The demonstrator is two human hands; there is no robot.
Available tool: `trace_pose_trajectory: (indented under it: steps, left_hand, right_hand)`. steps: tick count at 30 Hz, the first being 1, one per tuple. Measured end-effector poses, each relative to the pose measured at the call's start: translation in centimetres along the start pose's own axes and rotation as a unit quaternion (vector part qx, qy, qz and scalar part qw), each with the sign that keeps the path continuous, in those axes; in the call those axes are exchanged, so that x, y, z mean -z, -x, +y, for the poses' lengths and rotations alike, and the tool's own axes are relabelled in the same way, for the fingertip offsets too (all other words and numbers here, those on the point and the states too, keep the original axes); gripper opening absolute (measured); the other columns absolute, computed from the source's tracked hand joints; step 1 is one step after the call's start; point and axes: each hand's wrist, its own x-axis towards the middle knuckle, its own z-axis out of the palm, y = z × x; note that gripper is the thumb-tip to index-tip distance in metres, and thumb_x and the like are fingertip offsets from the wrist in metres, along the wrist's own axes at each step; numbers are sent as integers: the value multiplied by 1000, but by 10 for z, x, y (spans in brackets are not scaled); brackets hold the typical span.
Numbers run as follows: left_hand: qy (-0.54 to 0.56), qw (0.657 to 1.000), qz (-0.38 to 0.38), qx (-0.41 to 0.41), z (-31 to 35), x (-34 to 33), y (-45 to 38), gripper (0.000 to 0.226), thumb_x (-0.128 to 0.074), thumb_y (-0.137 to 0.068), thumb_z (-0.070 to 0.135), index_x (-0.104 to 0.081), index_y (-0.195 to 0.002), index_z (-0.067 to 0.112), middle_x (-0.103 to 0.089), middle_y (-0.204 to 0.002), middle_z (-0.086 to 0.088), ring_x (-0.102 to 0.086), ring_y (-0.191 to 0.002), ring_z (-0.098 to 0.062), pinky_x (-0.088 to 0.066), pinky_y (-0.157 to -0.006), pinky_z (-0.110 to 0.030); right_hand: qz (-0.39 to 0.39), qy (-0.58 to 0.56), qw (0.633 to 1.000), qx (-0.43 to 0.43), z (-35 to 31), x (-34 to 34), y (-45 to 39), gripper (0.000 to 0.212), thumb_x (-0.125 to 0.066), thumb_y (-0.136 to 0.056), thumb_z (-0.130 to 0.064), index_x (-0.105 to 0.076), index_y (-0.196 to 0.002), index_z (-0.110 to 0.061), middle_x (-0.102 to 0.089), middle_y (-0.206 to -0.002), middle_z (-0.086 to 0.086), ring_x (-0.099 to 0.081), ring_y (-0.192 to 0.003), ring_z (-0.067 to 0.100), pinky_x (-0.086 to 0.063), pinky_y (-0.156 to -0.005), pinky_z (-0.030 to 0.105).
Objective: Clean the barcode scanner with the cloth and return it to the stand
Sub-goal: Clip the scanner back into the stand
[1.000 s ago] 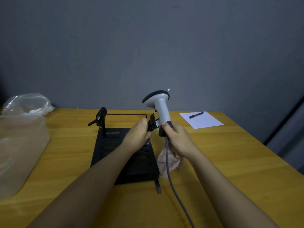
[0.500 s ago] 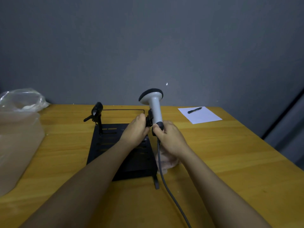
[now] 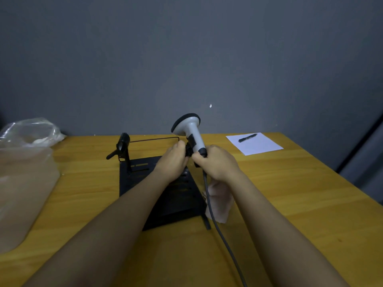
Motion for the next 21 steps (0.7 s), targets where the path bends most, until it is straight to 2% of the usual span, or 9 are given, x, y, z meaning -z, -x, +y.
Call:
trace_pose_trajectory:
  steps: [2,6,9,11,13,16,18,21]
  left_hand:
    - [-34,999,8,6,2,2,1,16,-49,-92,21,-35,-91,15,-47,-89,-5,-46,-83,-23,-34,-62,-34]
    - [-117,993,20,26,8,4,3,23,-51,-91,26,-44,-107,10,-55,-109,-13,-51,-102,-30,-41,-70,-37]
    - [-156,986,5,60,15,8,6,33,-51,-91,30,-44,-116,10,-52,-120,-14,-48,-112,-32,-43,-79,-40]
    - [-174,982,-7,76,18,14,9,39,-51,-91,34,-44,-120,9,-51,-123,-15,-47,-115,-32,-44,-84,-41]
    - [-184,979,-14,85,24,23,15,43,-51,-91,37,-43,-122,8,-50,-125,-15,-47,-117,-33,-45,-85,-42]
    - [-184,979,18,83,36,41,28,42,-50,-93,31,-40,-126,7,-49,-127,-15,-45,-119,-33,-45,-87,-42]
    - [-164,982,74,61,45,57,39,36,-47,-93,24,-42,-125,6,-49,-126,-15,-45,-118,-32,-44,-87,-40]
    - [-69,988,124,54,56,89,56,35,-44,-93,21,-44,-126,8,-49,-128,-14,-45,-120,-30,-43,-93,-41]
  right_hand:
    - [13,1,1000,3,3,2,1,39,-49,-80,-45,-56,-66,-9,-53,-58,2,-51,-57,24,-34,-48,32]
    - [16,-21,1000,-4,9,11,9,53,-51,-84,-57,-44,-58,-12,-44,-54,0,-43,-53,21,-30,-51,34]
    - [12,-46,999,-6,11,19,18,61,-49,-83,-61,-57,-69,-2,-57,-61,6,-52,-60,26,-39,-55,38]
    - [26,-34,999,-4,10,26,24,60,-49,-83,-61,-62,-76,-3,-66,-72,9,-59,-68,27,-46,-61,39]
    - [53,-20,998,8,6,36,30,55,-50,-84,-58,-64,-76,-5,-66,-74,8,-60,-71,26,-48,-64,39]
    - [81,-29,996,39,-7,50,38,49,-50,-86,-53,-62,-72,-8,-65,-71,7,-59,-71,25,-45,-59,37]
    - [94,-33,993,58,-19,60,44,42,-49,-88,-50,-57,-66,-15,-58,-69,0,-54,-70,21,-35,-50,31]
    - [137,-83,982,98,-43,77,52,39,-49,-91,-44,-57,-67,-14,-54,-70,-1,-53,-75,23,-33,-56,31]
